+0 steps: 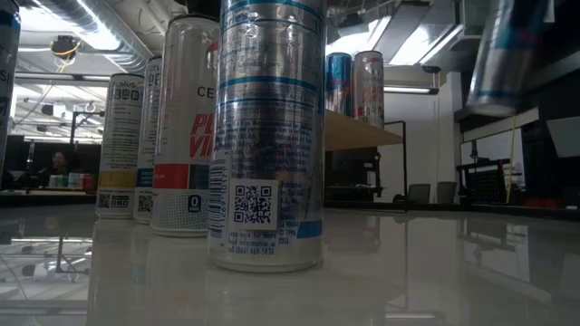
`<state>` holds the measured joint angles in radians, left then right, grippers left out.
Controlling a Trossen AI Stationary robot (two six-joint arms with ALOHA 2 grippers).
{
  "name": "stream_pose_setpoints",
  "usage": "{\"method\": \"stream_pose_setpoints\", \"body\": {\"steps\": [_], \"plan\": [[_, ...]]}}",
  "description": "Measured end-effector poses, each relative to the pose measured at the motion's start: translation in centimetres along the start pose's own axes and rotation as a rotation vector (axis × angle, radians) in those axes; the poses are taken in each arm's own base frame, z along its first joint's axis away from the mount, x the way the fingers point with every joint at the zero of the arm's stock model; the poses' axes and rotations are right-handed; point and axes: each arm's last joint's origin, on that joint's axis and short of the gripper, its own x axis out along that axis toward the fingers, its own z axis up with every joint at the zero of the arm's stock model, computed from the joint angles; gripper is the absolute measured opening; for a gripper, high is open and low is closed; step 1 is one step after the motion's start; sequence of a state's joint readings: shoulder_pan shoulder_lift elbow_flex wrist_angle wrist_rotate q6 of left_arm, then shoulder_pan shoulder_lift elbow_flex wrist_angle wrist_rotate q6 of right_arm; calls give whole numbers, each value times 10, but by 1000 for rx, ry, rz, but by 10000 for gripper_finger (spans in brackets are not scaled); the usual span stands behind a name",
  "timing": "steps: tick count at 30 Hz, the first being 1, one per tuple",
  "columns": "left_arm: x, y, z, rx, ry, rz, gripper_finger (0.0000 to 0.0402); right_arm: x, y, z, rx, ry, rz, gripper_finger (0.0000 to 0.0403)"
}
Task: Place canned beverage on shelf
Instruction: Put the blue soda can on the shelf aligned with the other blue soda can
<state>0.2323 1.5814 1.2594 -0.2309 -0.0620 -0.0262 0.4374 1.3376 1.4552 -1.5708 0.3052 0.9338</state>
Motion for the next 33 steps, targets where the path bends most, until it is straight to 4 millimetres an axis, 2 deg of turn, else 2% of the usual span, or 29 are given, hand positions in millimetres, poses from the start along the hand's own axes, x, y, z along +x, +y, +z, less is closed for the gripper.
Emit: {"method": "stream_pose_setpoints", "body": {"steps": [7,17,26,33], "plan": [[0,0,1,-25,-10,2,165,10,-16,29,179,-15,28,233],[0,3,4,31,-40,105,165,18,-32,65,479,18,277,234],[-1,8,8,20,-80,252,165,22,-46,75,574,43,305,234],[-1,8,8,5,-81,263,165,22,-46,77,573,27,318,234]]}}
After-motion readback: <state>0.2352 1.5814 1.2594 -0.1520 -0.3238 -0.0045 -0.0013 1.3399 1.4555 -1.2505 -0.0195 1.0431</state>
